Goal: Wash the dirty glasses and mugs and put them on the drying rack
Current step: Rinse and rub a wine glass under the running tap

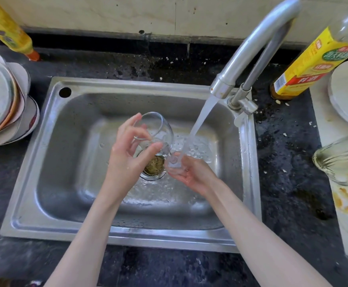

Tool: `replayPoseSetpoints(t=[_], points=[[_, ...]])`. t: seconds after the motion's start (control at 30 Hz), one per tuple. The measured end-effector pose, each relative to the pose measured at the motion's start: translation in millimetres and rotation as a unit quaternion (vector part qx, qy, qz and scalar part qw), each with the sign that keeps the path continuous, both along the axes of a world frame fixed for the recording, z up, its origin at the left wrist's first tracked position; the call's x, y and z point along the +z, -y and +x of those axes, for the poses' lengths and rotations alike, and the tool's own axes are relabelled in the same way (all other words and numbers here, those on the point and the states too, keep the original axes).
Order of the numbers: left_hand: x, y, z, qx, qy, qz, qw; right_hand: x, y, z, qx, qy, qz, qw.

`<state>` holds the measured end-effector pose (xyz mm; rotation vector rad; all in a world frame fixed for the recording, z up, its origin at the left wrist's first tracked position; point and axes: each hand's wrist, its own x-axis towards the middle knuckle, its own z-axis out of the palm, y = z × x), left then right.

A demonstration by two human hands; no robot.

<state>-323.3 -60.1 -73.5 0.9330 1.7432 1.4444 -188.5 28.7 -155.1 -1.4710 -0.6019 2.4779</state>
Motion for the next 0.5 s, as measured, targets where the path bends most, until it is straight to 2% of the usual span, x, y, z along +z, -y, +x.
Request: replayPoseSetpoints(t=[0.13,0.37,0.5], points=[[-3.0,-6.5,12.3,-0.075,0.067,0.007,0.995,-0.9,3.7,7.1,-0.022,-0.044,-0.044,0.998],[-11.5,-17.1,32.2,-0.135,-0.002,-0.046,0.99,-9.4,3.6,14.0,-0.016,-0.022,-0.045,0.999],[-15.1,-23.2,43.1,-0.124,-0.025,-0.043,0.991,-10.0,-2.0,16.2,-0.002,-0.016,-0.026,1.0]])
